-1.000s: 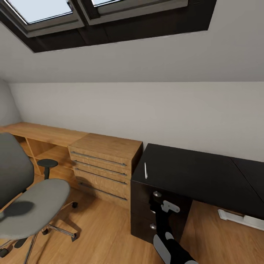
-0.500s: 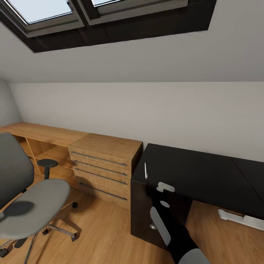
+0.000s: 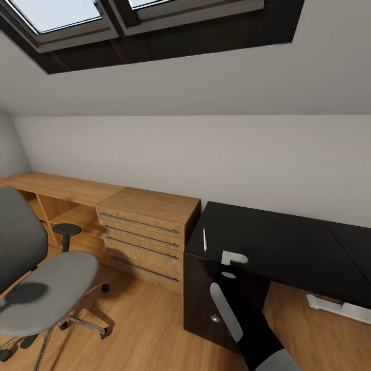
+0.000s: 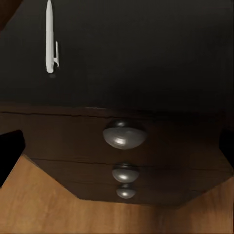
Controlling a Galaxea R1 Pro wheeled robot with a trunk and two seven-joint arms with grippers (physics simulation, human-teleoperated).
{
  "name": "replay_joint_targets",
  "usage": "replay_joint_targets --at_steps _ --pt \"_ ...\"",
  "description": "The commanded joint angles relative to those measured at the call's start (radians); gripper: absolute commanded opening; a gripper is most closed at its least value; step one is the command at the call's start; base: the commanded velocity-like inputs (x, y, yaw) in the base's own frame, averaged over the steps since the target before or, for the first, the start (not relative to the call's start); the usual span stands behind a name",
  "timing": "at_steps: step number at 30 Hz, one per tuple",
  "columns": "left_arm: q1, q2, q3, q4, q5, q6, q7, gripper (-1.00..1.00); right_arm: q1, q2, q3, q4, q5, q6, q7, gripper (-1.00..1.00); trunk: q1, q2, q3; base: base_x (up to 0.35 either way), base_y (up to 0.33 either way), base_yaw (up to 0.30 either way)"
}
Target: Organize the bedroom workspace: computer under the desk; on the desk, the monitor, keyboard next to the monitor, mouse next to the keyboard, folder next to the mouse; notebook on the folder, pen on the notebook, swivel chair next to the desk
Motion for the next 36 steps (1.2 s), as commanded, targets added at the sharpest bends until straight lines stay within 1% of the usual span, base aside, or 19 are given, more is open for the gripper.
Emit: replay_joint_targets --at_steps 1,2,6,7,10,17,28,34,36 --pt "-0.002 0.001 -0.004 -0.001 0.007 -0.006 0.004 1.0 -0.001 -0.012 0.032 -0.006 -0.007 0.005 -0.003 1.0 0.0 -0.001 -0.001 0.0 0.0 0.0" --pt "-0.002 0.001 -0.004 -0.001 0.007 -0.006 0.004 1.0 -0.001 -0.021 0.058 -0.01 -0.007 0.005 0.0 1.0 0.0 -0.001 -0.001 0.0 0.0 0.0" --pt "-0.002 0.001 -0.004 -0.001 0.007 -0.006 0.004 1.0 -0.001 -0.034 0.1 -0.014 -0.007 0.006 0.005 1.0 0.0 -0.001 -0.001 0.0 0.0 0.0" --pt "-0.002 0.001 -0.004 -0.001 0.007 -0.006 0.004 1.0 -0.001 -0.035 0.11 -0.035 -0.01 0.005 0.014 1.0 0.0 -0.001 -0.001 0.0 0.0 0.0" --pt "-0.002 0.001 -0.004 -0.001 0.007 -0.006 0.004 1.0 -0.001 -0.036 0.113 -0.054 -0.014 0.003 0.022 1.0 0.0 -0.001 -0.001 0.0 0.0 0.0" --pt "-0.002 0.001 -0.004 -0.001 0.007 -0.006 0.004 1.0 -0.001 -0.038 0.113 -0.053 -0.016 0.0 0.027 1.0 0.0 -0.001 -0.001 0.02 0.013 0.0" --pt "-0.002 0.003 -0.004 -0.001 0.007 -0.007 0.004 1.0 -0.001 -0.038 0.114 -0.049 -0.011 0.0 0.027 1.0 0.0 -0.001 -0.001 0.248 0.158 0.0" --pt "-0.002 0.001 -0.004 -0.001 0.007 -0.007 0.004 1.0 -0.001 -0.039 0.115 -0.024 -0.007 0.0 0.032 1.0 0.0 -0.001 -0.001 0.28 0.014 0.0" --pt "-0.002 0.001 -0.004 -0.001 0.007 -0.006 0.004 1.0 -0.001 -0.04 0.119 -0.018 -0.005 0.0 0.047 1.0 0.0 -0.001 -0.001 0.283 0.002 0.0"
